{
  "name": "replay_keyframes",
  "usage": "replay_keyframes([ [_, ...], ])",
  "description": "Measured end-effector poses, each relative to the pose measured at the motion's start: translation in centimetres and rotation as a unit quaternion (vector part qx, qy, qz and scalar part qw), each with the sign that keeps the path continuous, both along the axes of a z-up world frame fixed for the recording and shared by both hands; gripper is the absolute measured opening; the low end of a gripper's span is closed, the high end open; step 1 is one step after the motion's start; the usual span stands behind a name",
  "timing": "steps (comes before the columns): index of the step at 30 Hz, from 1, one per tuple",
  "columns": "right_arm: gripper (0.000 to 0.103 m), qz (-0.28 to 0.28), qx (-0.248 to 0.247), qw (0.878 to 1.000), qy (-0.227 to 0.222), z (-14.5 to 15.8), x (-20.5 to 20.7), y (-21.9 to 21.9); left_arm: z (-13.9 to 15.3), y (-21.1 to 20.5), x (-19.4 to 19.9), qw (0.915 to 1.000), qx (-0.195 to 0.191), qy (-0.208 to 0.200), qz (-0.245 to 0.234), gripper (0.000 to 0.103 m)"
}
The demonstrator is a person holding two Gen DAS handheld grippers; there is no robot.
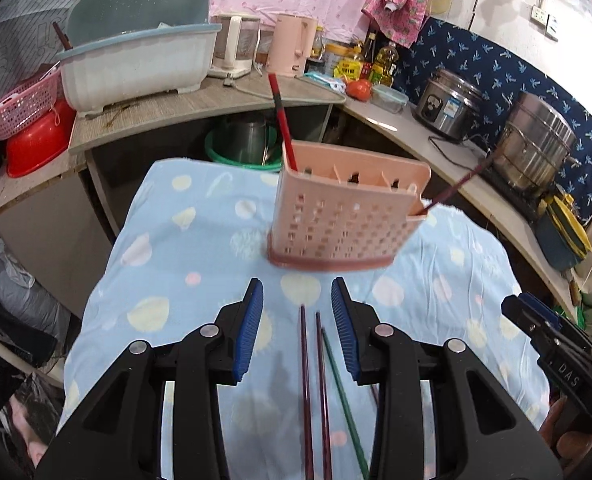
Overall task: Organize utensils
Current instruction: 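Insert the gold spoon into the basket with the left tool while the right tool releases its chopstick, then grasp a dark red chopstick with the left tool while the right tool grasps the red chopstick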
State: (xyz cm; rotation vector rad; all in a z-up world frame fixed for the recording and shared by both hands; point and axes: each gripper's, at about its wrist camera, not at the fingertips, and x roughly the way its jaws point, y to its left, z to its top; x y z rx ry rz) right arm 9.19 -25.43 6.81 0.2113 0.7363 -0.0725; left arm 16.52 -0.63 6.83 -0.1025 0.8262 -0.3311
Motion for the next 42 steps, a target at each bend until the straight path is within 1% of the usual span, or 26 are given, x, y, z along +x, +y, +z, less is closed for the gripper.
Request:
replay_keyframes([
  [3,0.040,0.003,0.000,1.000,0.018,-1.7,-1.8,0.4,-1.4,0.2,-1.6,0.9999,0.000,0.016,-0.003,0.034],
  [9,0.040,0.012,0.005,0.998,0.053,-5.2,-5.7,1.6,-4.5,0.5,-5.1,0.9989,0.023,0.040,-0.008,0.034],
  [12,0.040,0.017,0.006,0.997,0.070,-6.9,-7.4,2.3,-5.9,0.6,-6.5,0.9982,0.022,0.055,-0.010,0.034],
  [19,0.039,0.033,0.005,0.995,0.099,-9.7,-10.4,4.0,-8.8,0.8,-10.2,0.9967,0.028,0.073,-0.020,0.034],
  [22,0.038,0.039,0.007,0.994,0.107,-10.5,-11.2,4.5,-9.9,0.8,-11.4,0.9956,0.030,0.085,-0.025,0.034],
  [27,0.037,0.046,0.003,0.993,0.112,-11.2,-11.6,5.1,-11.1,0.9,-12.3,0.9944,0.035,0.097,-0.023,0.034],
  [28,0.035,0.048,0.003,0.992,0.113,-11.3,-11.6,5.1,-11.2,0.8,-12.4,0.9943,0.034,0.099,-0.024,0.034],
  [30,0.031,0.050,0.001,0.992,0.116,-11.6,-11.5,5.3,-11.2,0.6,-12.6,0.9943,0.034,0.097,-0.028,0.034],
  [36,0.026,0.052,-0.002,0.991,0.122,-12.1,-11.4,5.5,-11.5,-0.3,-12.8,0.9937,0.044,0.095,-0.040,0.034],
  [39,0.026,0.054,-0.004,0.991,0.121,-12.2,-11.4,5.6,-12.0,-0.7,-12.9,0.9931,0.048,0.097,-0.047,0.034],
  [42,0.022,0.054,-0.006,0.991,0.120,-12.3,-11.3,5.6,-12.3,-1.0,-12.9,0.9927,0.052,0.096,-0.051,0.034],
])
